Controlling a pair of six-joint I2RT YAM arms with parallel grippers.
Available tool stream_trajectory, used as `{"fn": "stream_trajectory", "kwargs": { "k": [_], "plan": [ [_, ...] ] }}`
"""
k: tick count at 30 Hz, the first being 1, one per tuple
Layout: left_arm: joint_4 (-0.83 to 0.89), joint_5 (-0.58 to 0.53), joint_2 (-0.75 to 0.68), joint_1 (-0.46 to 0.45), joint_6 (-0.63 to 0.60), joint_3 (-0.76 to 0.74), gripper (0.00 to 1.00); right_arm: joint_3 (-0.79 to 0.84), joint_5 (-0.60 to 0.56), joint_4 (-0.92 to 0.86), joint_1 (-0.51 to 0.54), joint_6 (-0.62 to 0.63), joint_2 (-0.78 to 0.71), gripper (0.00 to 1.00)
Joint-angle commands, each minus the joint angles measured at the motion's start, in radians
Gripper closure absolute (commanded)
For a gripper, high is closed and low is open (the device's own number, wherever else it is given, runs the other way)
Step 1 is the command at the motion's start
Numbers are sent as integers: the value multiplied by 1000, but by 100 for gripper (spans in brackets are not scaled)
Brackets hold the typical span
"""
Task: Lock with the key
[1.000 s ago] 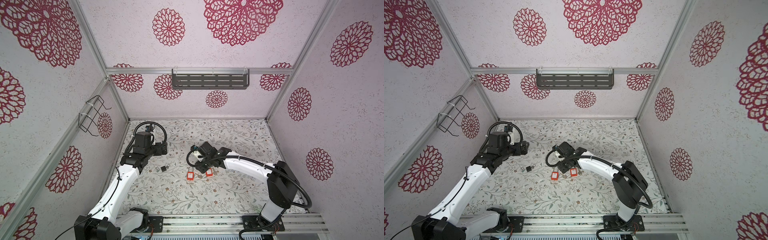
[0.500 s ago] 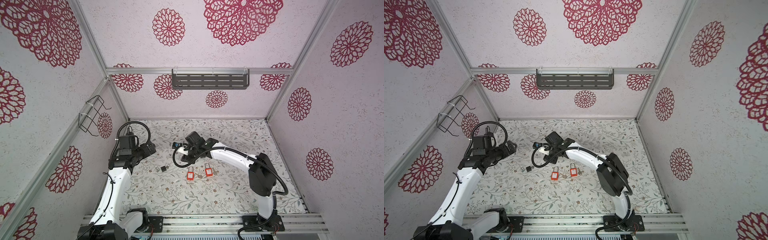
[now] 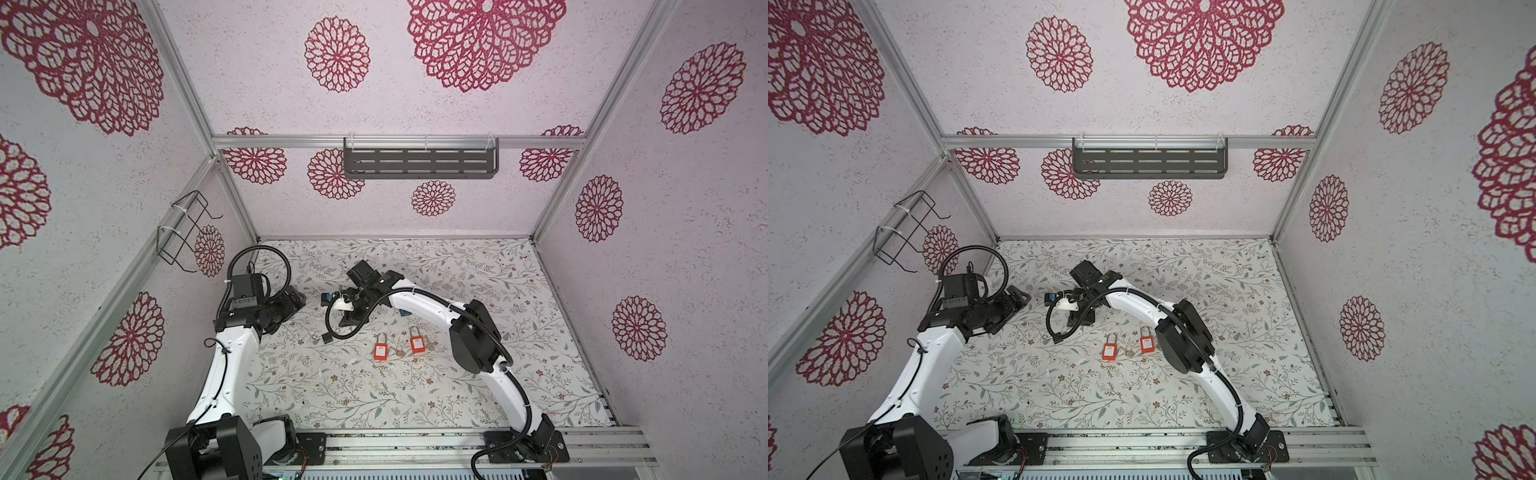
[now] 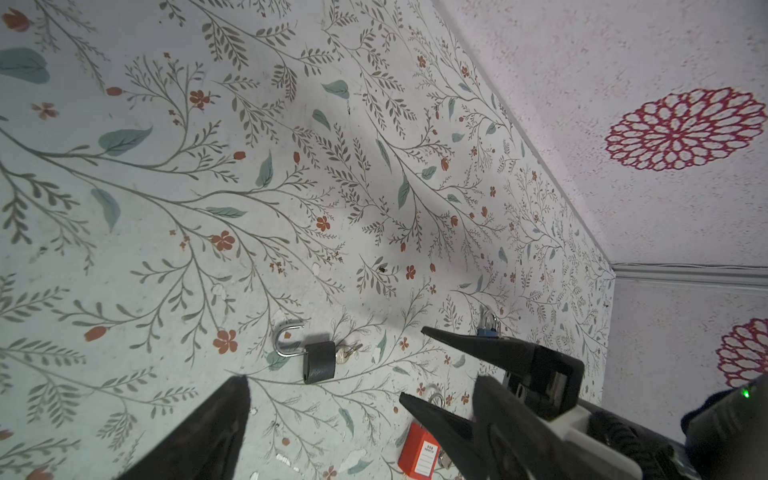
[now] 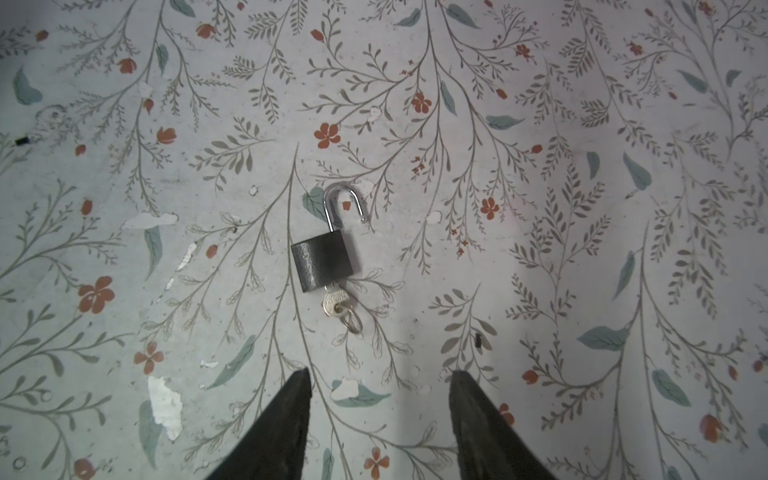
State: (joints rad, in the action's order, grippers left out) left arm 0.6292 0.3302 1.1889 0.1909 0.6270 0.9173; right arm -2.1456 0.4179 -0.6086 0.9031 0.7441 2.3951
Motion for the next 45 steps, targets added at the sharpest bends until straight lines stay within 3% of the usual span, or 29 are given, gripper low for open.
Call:
{"fn": "stream_trajectory", "kwargs": {
  "k": [1,8,17,30,36,45],
  "plan": [
    [-33,21,19,9,10,-19,14,-58,71,-44,14,9,26,38],
    [-34,36,50,11,4,-17,16,-135,69,-17,39,-73,102,28],
    [33,-12,71,35,7,-12,14,-171,33,-27,65,-79,160,27],
    [45,65,127,111,29,-25,14,-172,40,-45,75,-49,194,30],
    [47,66,115,116,18,-31,16,-171,65,-50,76,-50,208,34],
    [45,73,108,119,18,-44,16,-161,111,-79,82,-53,198,51]
  ]
}}
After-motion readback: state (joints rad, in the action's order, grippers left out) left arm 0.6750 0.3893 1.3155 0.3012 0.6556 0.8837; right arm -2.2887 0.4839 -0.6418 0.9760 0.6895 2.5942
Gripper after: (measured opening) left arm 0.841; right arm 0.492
